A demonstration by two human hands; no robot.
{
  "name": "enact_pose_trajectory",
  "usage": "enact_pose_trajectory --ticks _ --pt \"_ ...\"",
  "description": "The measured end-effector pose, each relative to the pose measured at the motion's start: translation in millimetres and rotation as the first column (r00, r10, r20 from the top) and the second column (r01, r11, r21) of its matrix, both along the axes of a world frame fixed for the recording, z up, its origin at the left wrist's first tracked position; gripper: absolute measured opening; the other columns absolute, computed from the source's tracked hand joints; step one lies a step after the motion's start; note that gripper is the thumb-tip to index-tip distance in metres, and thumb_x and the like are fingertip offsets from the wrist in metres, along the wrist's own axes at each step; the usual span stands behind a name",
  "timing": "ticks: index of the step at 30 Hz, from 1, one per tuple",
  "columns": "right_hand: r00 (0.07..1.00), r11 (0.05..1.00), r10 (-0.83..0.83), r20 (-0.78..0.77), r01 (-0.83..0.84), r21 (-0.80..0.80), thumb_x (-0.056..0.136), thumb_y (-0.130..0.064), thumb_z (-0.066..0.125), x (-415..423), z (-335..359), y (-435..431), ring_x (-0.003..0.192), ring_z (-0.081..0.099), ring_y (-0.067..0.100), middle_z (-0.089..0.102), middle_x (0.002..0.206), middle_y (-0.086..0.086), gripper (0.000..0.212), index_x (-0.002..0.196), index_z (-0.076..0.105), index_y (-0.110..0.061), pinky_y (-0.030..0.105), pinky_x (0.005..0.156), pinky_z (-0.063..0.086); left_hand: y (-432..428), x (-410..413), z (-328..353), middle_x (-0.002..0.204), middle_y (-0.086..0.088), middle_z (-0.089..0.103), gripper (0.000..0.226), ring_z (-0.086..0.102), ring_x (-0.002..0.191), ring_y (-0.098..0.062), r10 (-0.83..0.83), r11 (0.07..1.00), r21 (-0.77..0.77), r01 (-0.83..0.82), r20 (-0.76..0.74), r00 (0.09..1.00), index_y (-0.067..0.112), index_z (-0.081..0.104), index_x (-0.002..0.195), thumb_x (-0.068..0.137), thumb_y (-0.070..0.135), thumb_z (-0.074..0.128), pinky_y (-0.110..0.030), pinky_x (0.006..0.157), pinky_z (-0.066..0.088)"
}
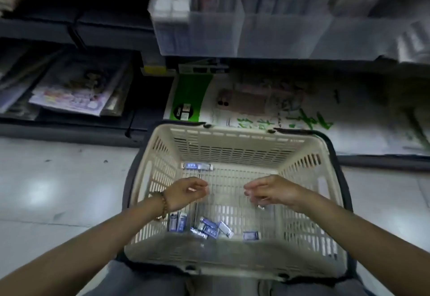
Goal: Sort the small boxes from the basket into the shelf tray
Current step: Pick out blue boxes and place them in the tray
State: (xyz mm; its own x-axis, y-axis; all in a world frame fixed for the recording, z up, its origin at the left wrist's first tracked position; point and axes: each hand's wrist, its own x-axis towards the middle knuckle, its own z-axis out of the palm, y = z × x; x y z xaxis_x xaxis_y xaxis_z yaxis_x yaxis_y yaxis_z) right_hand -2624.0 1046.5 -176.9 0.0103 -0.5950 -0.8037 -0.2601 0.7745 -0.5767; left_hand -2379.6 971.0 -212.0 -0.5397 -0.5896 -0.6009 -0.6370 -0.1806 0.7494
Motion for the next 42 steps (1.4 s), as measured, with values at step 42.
enact_pose_trajectory --ticks 42 --pt "0.913 0.793 -0.403 -0.057 0.318 -0.520 0.083 -0.007 0.068 -8 -90 -35 0.079 0.065 0.018 0.068 0.091 0.011 0.015 0.097 0.063 -0.009 0.026 0.075 0.054 -47 -34 -59 0.071 0.008 0.057 0.027 0.052 0.057 0.005 0.225 0.928 -0.256 -0.270 -0.194 0.955 0.015 0.048 0.070 0.077 0.027 0.071 -0.009 0.055 0.044"
